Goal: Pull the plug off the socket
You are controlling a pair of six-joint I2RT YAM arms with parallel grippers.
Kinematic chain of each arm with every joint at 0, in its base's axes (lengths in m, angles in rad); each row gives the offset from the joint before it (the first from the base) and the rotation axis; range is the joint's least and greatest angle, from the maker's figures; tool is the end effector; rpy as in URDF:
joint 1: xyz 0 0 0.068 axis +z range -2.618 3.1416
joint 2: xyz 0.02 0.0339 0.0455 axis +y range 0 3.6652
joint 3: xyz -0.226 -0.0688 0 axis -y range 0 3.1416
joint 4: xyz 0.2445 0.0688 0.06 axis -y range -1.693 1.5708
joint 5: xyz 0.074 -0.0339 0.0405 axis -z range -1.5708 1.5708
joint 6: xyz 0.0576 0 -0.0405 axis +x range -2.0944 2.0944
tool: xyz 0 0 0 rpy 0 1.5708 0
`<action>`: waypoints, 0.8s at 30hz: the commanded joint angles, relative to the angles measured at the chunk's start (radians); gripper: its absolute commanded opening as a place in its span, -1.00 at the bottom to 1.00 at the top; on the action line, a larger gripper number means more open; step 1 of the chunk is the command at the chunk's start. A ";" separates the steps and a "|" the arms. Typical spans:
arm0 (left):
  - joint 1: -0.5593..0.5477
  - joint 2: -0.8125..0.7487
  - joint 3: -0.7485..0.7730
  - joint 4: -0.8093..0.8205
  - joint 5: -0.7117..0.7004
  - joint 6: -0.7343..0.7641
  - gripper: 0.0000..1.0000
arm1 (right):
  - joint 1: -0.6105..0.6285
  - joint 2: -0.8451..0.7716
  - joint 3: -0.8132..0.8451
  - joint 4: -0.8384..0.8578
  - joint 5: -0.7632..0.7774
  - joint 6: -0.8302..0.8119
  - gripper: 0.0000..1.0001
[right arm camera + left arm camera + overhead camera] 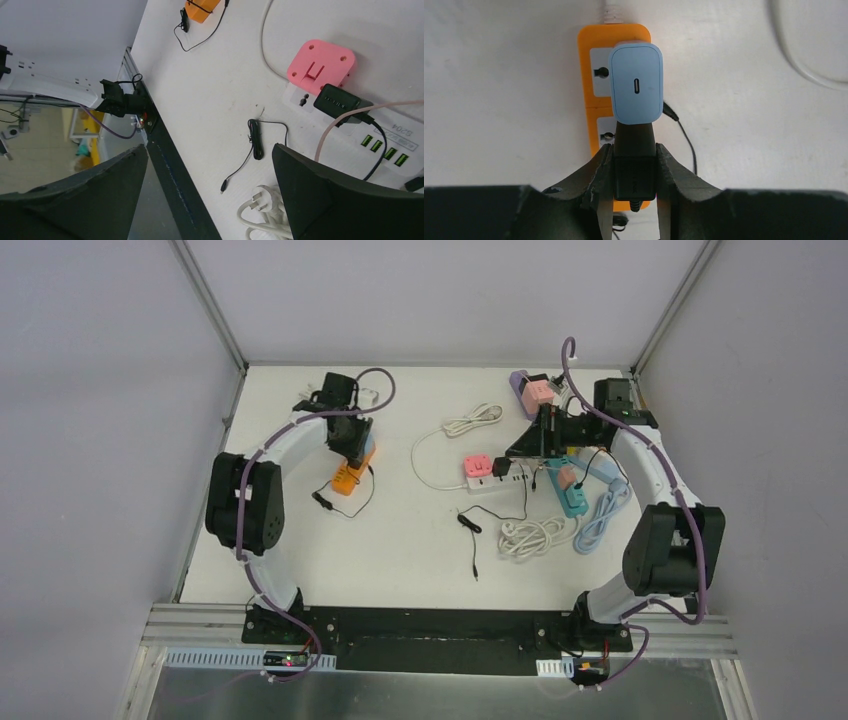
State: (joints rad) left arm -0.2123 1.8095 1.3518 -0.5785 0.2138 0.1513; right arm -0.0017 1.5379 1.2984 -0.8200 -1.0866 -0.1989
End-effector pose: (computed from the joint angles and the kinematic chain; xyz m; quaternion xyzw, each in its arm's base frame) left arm 0.3744 -0.0932 0.1668 0.2011 0.9381 -0.1109 0.2594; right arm 0.3137 0.0504 0.2517 -0.2116 0.8113 0.4760 0.2655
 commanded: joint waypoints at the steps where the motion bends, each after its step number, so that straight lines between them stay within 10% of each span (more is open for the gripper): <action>1: -0.135 -0.036 -0.068 0.064 0.076 0.016 -1.00 | 0.033 0.046 -0.080 0.345 -0.048 0.317 0.99; 5: -0.200 -0.054 -0.104 0.111 0.084 -0.014 -1.00 | 0.061 0.094 -0.164 0.680 -0.059 0.742 0.99; 24: -0.376 -0.176 -0.269 0.228 0.104 -0.022 -1.00 | 0.250 0.380 0.016 0.841 -0.046 0.850 0.96</action>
State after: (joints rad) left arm -0.5518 1.6680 1.1240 -0.3462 0.2447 0.1570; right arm 0.2100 1.9148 1.2507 -0.0494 -1.1110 0.6476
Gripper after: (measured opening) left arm 0.290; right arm 0.983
